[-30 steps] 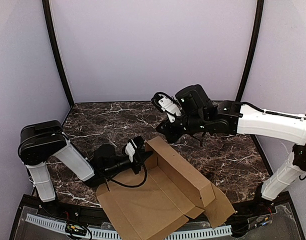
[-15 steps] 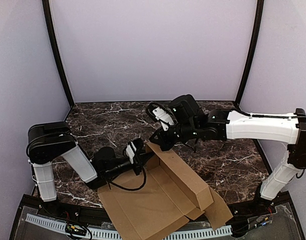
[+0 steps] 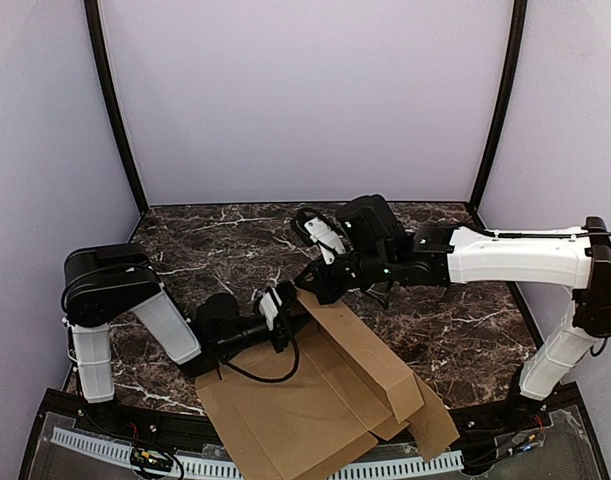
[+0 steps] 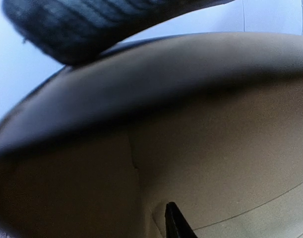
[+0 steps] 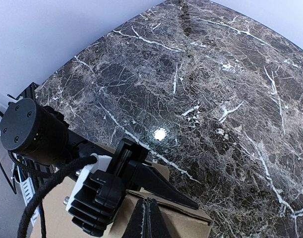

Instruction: Fold the paper box

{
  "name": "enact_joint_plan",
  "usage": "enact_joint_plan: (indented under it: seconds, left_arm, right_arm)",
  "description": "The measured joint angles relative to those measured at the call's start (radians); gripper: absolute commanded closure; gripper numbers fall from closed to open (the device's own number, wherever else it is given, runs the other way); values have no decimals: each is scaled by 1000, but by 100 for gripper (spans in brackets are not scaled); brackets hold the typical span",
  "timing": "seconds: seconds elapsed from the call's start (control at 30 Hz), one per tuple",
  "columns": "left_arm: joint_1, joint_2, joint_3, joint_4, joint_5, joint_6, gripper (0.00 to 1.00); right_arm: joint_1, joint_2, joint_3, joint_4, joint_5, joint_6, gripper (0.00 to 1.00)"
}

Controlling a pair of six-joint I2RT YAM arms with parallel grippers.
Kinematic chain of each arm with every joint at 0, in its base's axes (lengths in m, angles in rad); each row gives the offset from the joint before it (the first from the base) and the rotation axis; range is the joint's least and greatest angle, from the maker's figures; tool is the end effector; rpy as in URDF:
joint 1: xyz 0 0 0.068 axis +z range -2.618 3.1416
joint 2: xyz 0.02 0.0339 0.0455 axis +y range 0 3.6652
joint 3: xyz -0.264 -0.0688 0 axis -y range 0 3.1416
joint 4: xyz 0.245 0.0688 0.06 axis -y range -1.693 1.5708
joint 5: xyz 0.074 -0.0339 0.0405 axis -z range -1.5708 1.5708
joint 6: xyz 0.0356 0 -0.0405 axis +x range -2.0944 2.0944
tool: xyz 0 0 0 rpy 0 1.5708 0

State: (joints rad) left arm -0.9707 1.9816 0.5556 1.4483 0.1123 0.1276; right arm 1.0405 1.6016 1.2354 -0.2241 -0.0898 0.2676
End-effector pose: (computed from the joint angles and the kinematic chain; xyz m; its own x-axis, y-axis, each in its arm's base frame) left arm 0.1828 -0.2742 0.1242 0.1249 0.0414 -0.9913 0.8746 0.4672 0.1297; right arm 0.1840 0.3202 0.2847 -0.5087 -0.3469 -0.7880 -0.7905 0.5508 0.2678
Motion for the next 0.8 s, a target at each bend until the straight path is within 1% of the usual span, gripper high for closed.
enact_joint_plan:
  seconds: [0.17, 0.23, 0.27, 0.33, 0.7, 0.73, 0.8]
  left_arm:
    - [0, 42, 45, -3, -1, 8, 78]
    - [0, 52, 61, 0, -4, 11, 86]
    - [0, 59, 72, 0, -6, 15, 93]
    - [0, 69, 84, 2, -13, 18, 99]
    - [0, 85, 103, 10, -43, -11, 99]
    - [0, 85, 103, 11, -44, -12, 99]
    - [0, 85, 103, 11, -44, -13, 93]
  right_arm:
    - [0, -3, -8, 7, 0, 0, 100]
    - [-1, -7, -13, 12, 0, 0, 100]
    - [-2, -9, -16, 14, 0, 0, 100]
    - [-2, -16, -24, 16, 5, 1, 100]
    - [-5, -26, -39, 18, 10, 4, 100]
    - [-5, -26, -39, 18, 10, 4, 100]
    - [-5, -26, -39, 18, 10, 4, 100]
